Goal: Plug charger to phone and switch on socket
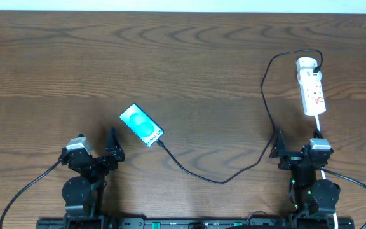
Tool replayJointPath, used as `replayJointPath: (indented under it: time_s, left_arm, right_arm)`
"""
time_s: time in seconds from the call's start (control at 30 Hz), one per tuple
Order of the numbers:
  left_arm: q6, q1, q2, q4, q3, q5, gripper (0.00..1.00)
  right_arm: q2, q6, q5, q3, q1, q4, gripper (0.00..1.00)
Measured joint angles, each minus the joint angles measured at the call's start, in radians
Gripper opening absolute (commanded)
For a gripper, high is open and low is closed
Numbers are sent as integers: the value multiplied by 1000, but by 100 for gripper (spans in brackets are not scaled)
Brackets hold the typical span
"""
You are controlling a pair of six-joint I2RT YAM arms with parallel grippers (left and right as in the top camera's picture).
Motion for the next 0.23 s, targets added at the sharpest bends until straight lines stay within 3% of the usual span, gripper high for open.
replayJointPath:
  time_s: [0.23]
  left_arm:
    - [0, 0, 0, 0, 0, 0, 92]
  right_arm:
    - [0, 0, 0, 0, 0, 0, 99]
